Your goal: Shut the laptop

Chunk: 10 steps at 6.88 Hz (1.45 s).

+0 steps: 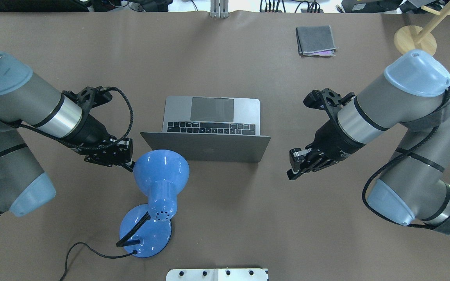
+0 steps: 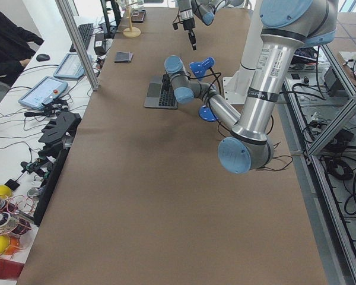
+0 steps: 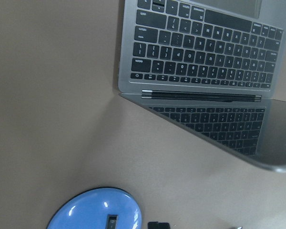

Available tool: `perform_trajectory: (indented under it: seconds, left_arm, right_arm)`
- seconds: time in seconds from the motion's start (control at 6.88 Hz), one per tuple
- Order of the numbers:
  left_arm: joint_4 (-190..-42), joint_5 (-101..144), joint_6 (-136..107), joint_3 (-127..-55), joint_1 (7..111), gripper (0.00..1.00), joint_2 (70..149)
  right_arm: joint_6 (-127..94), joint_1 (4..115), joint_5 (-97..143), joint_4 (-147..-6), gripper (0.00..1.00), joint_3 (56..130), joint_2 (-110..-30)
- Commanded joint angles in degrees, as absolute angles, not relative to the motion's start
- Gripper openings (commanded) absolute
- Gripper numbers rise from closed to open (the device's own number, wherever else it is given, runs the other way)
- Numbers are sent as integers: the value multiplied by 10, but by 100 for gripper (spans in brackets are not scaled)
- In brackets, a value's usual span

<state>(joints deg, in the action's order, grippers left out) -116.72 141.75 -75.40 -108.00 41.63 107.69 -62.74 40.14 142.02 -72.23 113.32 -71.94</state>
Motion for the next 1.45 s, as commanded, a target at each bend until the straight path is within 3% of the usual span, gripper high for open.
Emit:
perform_trajectory:
  seconds: [0.0,1.31]
  left_arm:
    - [-1166,1415,-765,-1076,408,0,1091]
    - [-1166,1377,-788,-1037,369,0,1150]
  right_arm:
    - [-626,399,1409,-722,0,1096,-676]
    - [-626,396,1370,-723,0,1029,-607]
